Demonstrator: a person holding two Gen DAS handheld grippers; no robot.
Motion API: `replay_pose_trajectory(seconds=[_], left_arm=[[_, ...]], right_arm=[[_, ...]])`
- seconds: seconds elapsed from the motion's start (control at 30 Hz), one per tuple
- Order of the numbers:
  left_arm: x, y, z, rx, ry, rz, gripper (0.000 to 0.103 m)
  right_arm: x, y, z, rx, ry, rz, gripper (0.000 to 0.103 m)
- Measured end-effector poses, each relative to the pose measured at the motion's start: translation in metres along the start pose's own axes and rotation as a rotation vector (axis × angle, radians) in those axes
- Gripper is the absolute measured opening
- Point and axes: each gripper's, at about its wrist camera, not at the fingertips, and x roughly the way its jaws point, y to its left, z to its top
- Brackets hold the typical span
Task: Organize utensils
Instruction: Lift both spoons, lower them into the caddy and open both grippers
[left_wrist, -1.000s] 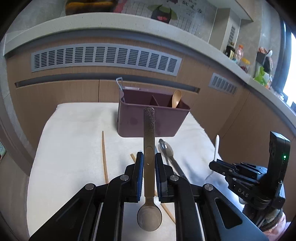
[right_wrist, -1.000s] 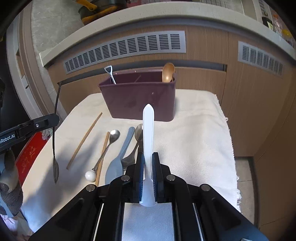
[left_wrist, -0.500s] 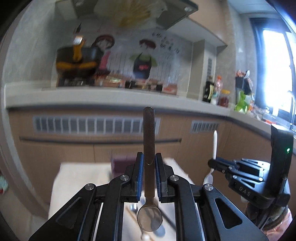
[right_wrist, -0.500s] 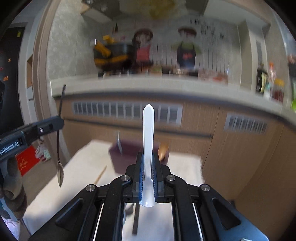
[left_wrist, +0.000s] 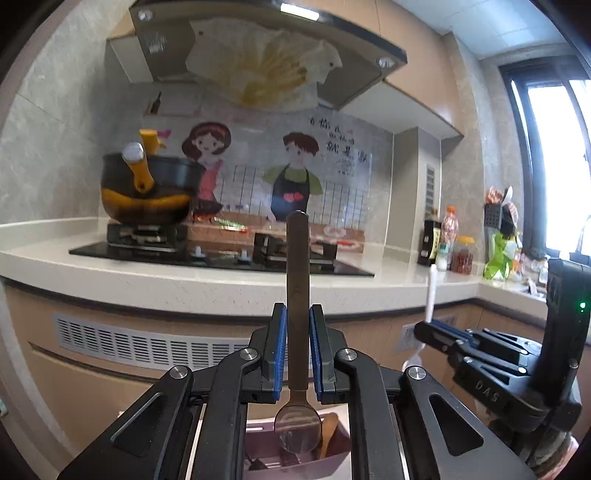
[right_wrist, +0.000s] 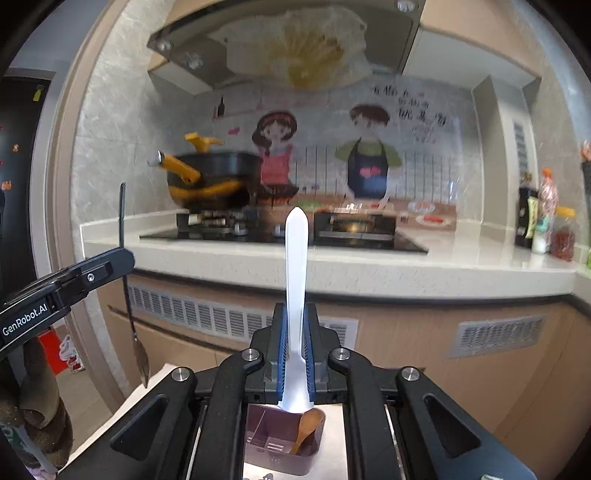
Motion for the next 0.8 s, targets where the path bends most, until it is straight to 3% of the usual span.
replay_pose_trajectory(seconds=[0.43, 0.8], left_arm=[[0.092, 0.027, -0.079, -0.042, 0.188, -0.009, 0.012], [0.125, 0.042, -0.132, -0.074, 0.333, 0.009, 0.013]], right_arm=[[0.098, -0.018, -0.078, 0.061, 0.207, 0.039, 0.009], [0.138, -0.016, -0.121, 0.09, 0.329, 0.074, 0.009]])
